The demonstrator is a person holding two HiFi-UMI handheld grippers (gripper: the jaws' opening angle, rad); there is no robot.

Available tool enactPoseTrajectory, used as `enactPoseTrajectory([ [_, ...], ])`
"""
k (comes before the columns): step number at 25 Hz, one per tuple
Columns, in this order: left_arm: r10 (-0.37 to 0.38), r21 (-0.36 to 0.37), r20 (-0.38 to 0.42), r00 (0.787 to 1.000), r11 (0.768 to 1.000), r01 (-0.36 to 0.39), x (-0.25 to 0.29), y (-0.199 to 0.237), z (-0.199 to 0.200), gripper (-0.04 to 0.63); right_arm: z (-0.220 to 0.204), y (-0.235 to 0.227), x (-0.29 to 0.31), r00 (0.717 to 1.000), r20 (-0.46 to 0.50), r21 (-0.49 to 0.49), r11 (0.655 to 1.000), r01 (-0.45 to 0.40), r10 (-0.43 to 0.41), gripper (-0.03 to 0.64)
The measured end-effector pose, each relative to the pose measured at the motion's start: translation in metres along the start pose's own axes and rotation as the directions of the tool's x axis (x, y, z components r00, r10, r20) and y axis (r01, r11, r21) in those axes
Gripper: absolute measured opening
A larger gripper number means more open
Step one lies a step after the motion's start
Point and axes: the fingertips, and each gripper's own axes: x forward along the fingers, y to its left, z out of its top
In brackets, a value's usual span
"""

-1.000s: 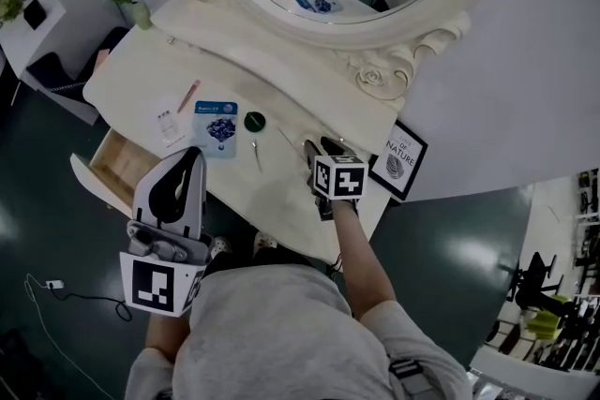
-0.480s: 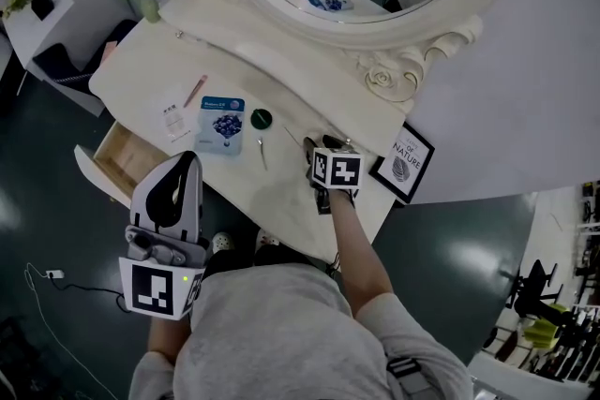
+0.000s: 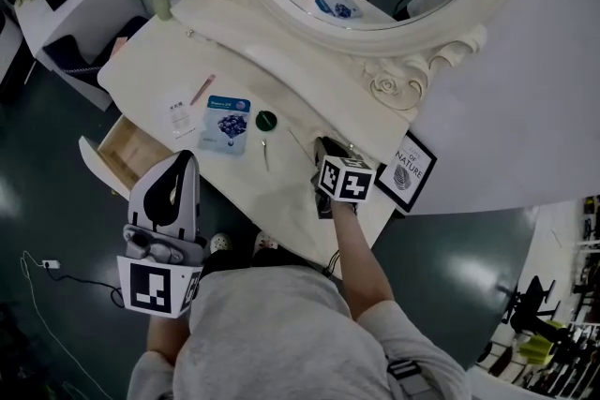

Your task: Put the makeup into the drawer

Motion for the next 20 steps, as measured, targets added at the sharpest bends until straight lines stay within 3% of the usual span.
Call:
enactPoseTrajectory([
  [9,0.079,0.018,0.005,0.997,0.997,-0.079,-0.018,0.009,0.001,0.014,0.038,0.04,-0.03,0.966,0.204,-0.048,0.988,-0.149,0.156,0.04],
  [20,0.136,0.004,0.029,0.99,0.991,-0.137,-0.032,0.071,0.003,0.014,0.073,0.125,-0.033,0.891,0.302,-0.129,0.941,-0.314,0.338,0.038],
])
